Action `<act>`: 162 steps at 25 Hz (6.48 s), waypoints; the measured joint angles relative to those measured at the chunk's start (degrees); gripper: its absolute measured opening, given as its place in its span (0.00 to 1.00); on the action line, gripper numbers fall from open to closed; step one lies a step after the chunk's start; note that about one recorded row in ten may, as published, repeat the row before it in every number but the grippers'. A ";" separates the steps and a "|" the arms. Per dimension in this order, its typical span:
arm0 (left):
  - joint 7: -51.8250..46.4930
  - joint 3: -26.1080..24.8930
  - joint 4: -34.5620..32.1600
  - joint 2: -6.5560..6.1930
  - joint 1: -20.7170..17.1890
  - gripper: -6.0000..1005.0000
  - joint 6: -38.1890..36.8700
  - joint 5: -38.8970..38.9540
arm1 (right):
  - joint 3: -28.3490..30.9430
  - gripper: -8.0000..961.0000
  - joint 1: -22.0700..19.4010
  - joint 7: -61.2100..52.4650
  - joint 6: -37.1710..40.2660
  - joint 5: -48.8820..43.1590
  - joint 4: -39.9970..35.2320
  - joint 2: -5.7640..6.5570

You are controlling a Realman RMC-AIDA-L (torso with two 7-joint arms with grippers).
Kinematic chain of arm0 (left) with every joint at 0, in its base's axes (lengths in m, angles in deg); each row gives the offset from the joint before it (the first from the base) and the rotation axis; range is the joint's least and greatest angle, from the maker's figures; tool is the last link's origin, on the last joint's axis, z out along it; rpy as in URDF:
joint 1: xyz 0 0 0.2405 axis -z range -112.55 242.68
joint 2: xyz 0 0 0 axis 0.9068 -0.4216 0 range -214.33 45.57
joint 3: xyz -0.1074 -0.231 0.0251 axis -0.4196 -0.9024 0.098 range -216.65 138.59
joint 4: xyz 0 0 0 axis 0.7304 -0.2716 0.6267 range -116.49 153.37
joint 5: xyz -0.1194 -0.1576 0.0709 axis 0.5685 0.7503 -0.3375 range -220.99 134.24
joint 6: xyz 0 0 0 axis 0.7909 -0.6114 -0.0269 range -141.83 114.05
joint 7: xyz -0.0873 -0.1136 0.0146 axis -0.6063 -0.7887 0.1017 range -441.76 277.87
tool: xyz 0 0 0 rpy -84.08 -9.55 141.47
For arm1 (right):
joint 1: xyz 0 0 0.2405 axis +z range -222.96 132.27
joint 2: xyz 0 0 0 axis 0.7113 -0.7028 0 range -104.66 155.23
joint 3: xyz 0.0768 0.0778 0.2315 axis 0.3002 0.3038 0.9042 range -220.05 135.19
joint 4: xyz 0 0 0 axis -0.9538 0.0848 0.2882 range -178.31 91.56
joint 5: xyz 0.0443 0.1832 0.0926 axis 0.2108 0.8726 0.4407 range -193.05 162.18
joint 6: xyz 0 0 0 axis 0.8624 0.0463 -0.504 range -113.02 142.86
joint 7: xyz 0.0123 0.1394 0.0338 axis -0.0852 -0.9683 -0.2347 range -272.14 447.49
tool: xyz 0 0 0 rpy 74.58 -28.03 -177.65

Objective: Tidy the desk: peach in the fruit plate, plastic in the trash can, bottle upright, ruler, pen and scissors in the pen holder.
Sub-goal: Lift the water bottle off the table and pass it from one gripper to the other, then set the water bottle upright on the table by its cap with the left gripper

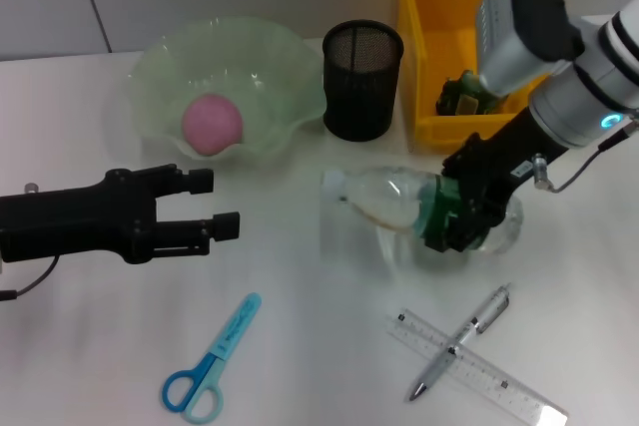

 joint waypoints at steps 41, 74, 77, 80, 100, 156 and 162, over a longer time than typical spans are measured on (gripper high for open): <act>10.77 -16.89 8.80 4.19 0.34 0.84 -8.41 10.55 | 6.09 0.80 -10.00 28.21 1.11 45.74 14.48 -3.79; 15.88 -16.70 12.89 4.31 3.09 0.84 -10.00 11.77 | 4.78 0.80 -8.06 30.29 1.04 47.80 18.39 -4.03; 15.89 -16.47 12.89 4.31 3.09 0.84 -10.03 11.78 | 4.78 0.80 -8.06 30.29 1.11 47.87 18.39 -4.02; 15.91 -16.15 12.89 4.31 3.09 0.84 -10.03 11.79 | 4.78 0.80 -8.06 30.29 1.14 47.89 18.39 -4.02; 15.51 -16.06 12.85 4.31 3.45 0.52 -10.20 11.82 | 4.70 0.80 -8.06 30.42 1.17 48.43 18.39 -4.03; 14.16 -16.58 13.07 4.13 3.45 0.44 -11.99 12.86 | -2.04 0.85 -9.02 29.78 -3.32 50.22 17.37 -3.64; 13.60 -16.58 12.89 4.08 3.85 0.45 -11.99 12.92 | -3.23 0.85 -9.09 29.68 -4.68 50.22 17.33 -3.64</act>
